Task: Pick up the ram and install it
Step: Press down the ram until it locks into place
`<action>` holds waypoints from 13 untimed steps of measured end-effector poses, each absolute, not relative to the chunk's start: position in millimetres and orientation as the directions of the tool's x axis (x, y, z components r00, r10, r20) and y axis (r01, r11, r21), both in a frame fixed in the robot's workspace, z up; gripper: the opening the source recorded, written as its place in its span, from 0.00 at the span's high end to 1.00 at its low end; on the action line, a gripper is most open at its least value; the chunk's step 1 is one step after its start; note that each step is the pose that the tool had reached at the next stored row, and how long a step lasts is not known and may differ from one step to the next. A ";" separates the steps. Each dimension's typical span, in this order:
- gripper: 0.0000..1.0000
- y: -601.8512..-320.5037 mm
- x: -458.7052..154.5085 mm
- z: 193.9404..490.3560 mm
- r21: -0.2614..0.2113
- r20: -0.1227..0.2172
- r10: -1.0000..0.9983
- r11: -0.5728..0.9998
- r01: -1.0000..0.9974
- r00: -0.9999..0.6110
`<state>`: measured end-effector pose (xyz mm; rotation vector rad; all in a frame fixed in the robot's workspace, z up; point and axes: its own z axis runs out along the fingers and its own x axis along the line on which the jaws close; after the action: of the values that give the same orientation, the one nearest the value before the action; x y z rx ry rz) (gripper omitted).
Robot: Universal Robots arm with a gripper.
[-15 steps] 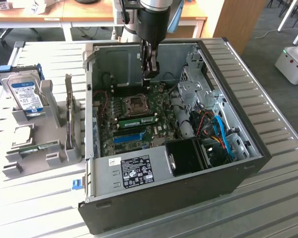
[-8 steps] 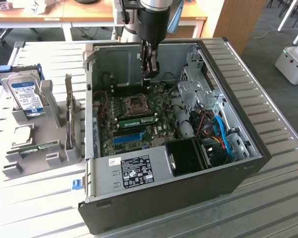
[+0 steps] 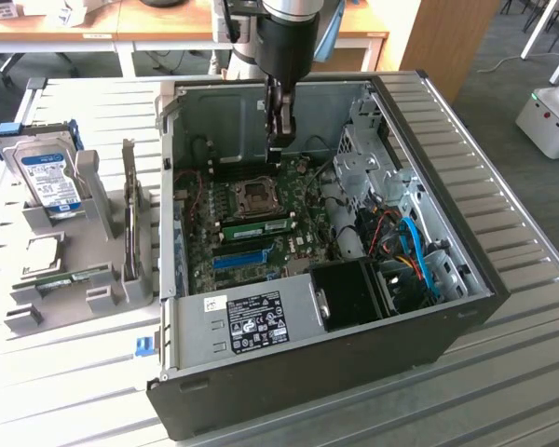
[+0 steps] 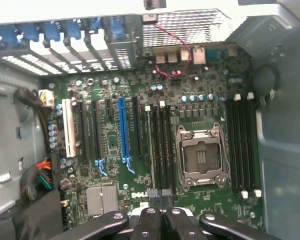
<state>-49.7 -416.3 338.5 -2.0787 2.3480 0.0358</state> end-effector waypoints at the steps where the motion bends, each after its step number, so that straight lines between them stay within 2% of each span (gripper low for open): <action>1: 0.89 -416.3 -49.7 338.4 0.014 -0.019 -0.990 0.137 -0.990 -0.137; 13: 0.89 -416.3 -49.7 337.6 0.014 -0.019 -0.949 0.315 -0.949 -0.315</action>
<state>-49.7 -416.3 337.6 -1.8342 2.5408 0.0348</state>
